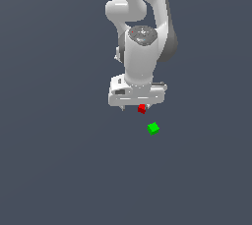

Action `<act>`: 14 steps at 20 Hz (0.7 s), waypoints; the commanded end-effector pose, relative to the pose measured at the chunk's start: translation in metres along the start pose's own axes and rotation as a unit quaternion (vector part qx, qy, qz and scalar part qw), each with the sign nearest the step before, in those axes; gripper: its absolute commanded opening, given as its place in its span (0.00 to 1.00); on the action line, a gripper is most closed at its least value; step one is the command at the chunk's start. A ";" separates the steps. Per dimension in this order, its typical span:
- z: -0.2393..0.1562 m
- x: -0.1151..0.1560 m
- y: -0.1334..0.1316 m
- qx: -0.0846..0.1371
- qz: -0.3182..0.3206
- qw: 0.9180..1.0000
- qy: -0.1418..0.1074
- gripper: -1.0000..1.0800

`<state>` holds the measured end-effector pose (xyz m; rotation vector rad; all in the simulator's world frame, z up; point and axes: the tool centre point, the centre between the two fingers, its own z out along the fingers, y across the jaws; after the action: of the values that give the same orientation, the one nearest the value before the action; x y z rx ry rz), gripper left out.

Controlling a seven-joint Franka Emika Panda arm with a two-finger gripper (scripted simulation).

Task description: Stack the red cube on top of the green cube.

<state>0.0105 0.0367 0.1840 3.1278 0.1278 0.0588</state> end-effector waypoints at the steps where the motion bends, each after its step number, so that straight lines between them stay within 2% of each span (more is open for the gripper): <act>1: 0.000 0.000 0.000 0.000 0.000 1.000 0.000 0.96; 7: 0.005 -0.005 -0.001 0.000 0.011 1.000 -0.001 0.96; 14: 0.021 -0.025 -0.007 0.000 0.052 0.999 -0.004 0.96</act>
<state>-0.0090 0.0403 0.1662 3.1320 -0.0016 0.0503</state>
